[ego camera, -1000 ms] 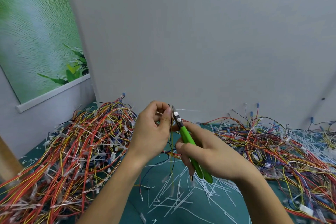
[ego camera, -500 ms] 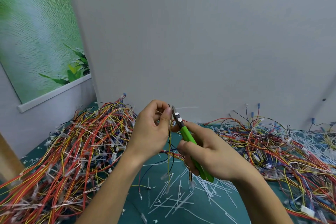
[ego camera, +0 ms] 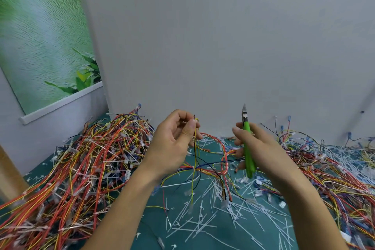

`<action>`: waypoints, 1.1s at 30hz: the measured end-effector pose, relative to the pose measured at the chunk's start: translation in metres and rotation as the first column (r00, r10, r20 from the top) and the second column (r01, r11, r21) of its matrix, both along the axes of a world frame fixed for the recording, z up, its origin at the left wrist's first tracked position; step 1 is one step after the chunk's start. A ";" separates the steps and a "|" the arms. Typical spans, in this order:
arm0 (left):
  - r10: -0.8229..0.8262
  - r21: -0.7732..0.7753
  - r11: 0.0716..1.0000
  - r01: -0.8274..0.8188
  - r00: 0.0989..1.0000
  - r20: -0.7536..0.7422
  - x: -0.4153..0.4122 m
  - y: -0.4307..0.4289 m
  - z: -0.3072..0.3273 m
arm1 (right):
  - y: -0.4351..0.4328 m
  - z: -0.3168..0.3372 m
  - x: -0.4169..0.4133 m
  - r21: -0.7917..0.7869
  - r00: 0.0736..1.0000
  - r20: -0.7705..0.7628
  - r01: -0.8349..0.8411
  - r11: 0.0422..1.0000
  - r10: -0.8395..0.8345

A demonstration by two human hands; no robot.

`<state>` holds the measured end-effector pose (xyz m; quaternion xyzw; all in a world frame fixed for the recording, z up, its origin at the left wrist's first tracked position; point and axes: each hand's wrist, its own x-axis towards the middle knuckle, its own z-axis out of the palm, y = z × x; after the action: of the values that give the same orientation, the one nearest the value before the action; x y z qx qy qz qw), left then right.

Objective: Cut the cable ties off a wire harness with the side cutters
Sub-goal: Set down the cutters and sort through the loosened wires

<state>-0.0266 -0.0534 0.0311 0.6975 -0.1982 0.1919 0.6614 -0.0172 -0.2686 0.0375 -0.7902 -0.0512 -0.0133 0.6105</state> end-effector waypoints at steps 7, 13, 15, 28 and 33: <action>-0.222 -0.184 0.961 0.208 0.973 -0.056 -0.003 0.007 0.006 | -0.034 -0.017 0.019 -0.718 0.992 -0.116 -0.045 0.695 -0.056; -0.359 -0.341 0.884 0.319 0.932 -0.059 -0.004 0.018 0.014 | -0.045 -0.042 0.033 -0.832 0.939 -0.315 -0.205 0.516 -0.136; -0.380 -0.361 0.868 0.341 0.924 -0.042 -0.004 0.021 0.016 | -0.041 -0.052 0.036 -0.831 0.919 -0.372 -0.266 0.489 -0.132; -0.504 -0.331 0.812 0.481 0.863 0.018 -0.008 0.027 0.018 | -0.018 -0.061 0.035 -0.806 0.867 -0.497 -0.440 0.396 -0.048; -0.434 -0.388 0.825 0.411 0.900 0.032 -0.006 0.025 0.021 | -0.020 -0.024 0.013 -0.782 0.893 -0.429 -0.444 0.437 0.138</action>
<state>-0.0329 -0.0283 0.0519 0.4976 -0.2867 0.0555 0.8168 -0.0037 -0.2886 0.0139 -0.9579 -0.0943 0.2415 0.1235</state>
